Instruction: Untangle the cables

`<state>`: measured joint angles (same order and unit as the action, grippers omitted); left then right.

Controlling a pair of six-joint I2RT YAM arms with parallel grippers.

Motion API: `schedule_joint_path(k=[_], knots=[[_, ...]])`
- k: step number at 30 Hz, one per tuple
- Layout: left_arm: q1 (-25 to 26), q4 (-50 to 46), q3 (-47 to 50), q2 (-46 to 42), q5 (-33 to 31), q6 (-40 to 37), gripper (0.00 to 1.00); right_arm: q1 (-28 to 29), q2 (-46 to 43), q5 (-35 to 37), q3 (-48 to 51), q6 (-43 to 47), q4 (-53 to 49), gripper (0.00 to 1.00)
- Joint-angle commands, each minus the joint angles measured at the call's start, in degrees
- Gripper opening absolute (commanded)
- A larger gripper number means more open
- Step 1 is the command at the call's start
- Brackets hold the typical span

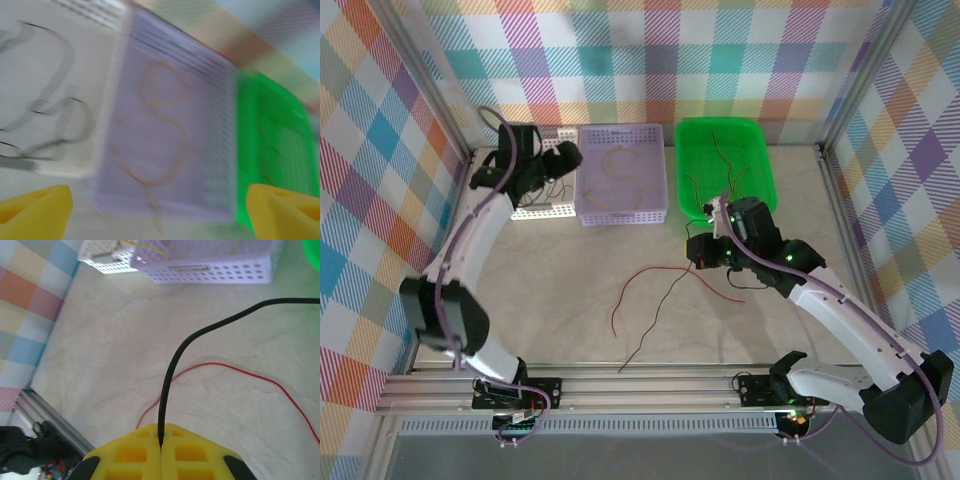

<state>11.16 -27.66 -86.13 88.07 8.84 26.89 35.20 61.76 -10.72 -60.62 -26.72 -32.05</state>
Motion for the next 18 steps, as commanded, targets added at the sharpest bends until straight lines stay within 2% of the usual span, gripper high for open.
schedule_joint_path(k=[1,4,9,13,18], knots=[[5.21,7.10,7.76,-7.99,6.86,-4.35,0.91,-0.65,0.53,-5.85,-4.56,0.57,-2.37,0.00],[9.45,10.36,15.19,-15.44,7.54,-5.54,0.92,-1.44,0.13,-9.75,-6.88,-0.06,-3.69,0.00],[11.50,17.62,26.79,-26.06,10.98,-3.94,0.93,-4.01,-0.83,-16.87,-8.20,-3.47,-4.57,0.00],[14.61,21.28,31.24,-29.39,13.97,-2.52,0.94,-5.22,-0.83,-23.89,-8.46,-6.29,-3.41,0.00],[20.09,25.16,34.29,-31.49,15.59,-1.97,0.95,-5.32,-1.39,-28.06,-8.73,-9.38,-1.93,0.00]])
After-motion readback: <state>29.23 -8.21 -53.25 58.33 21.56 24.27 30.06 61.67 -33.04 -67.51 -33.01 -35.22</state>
